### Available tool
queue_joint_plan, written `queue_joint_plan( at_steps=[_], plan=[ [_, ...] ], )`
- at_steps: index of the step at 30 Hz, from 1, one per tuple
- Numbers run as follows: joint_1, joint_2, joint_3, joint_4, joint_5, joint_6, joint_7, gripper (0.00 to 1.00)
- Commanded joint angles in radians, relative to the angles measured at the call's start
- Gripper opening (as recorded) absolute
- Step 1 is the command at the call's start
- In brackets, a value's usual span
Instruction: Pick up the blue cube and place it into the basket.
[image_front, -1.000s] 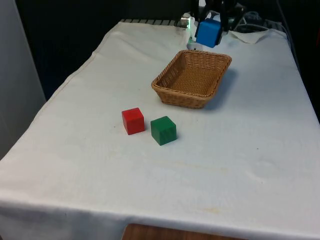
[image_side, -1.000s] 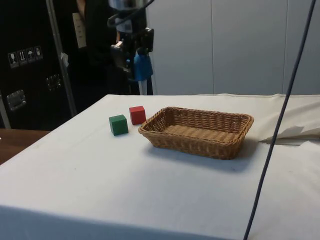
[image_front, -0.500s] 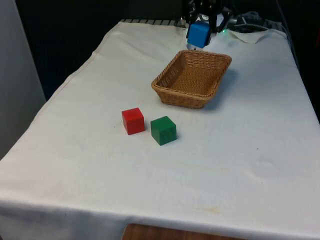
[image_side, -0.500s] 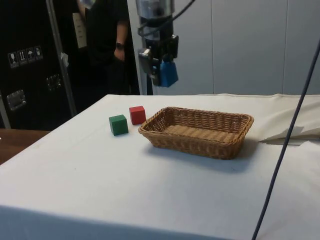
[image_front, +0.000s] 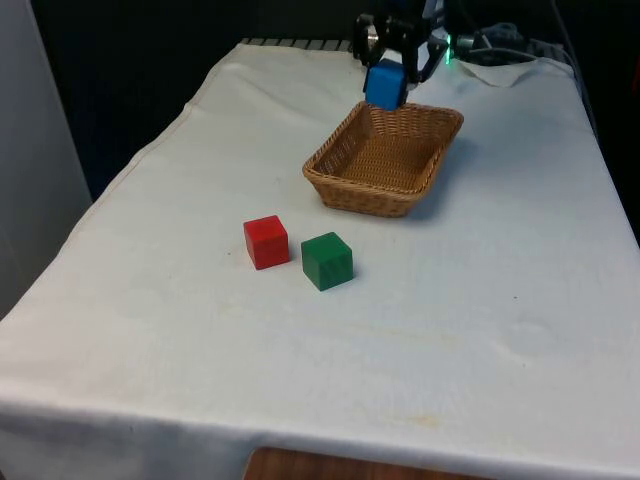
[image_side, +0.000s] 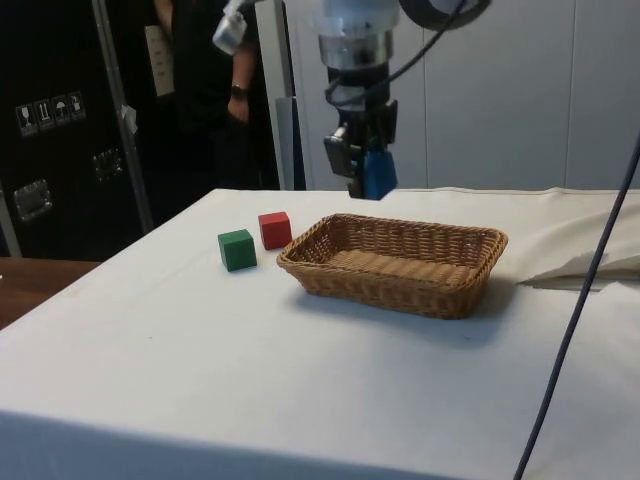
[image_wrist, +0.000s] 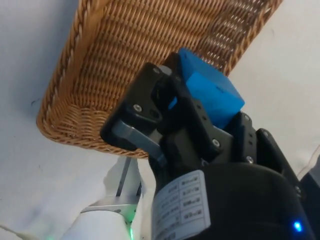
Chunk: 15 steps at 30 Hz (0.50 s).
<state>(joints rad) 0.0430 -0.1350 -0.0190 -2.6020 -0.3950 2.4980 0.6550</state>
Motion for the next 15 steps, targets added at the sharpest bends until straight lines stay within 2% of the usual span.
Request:
queue_joint_plan(
  at_steps=[1,5,6,12,13,15],
  plan=[
    [-0.001,0.001,-0.003,-0.014,-0.004,0.026,0.002,0.0],
    [-0.001,0.013,-0.003,-0.027,0.0,0.038,0.002,0.0],
    [-0.002,0.028,-0.003,-0.029,-0.007,0.06,0.011,0.0],
    [-0.001,0.083,0.0,-0.027,-0.013,0.101,0.028,0.0],
    [0.0,0.081,-0.001,-0.028,0.0,0.092,0.014,0.0],
    [-0.001,0.114,0.001,-0.023,-0.017,0.121,0.036,0.0]
  ],
)
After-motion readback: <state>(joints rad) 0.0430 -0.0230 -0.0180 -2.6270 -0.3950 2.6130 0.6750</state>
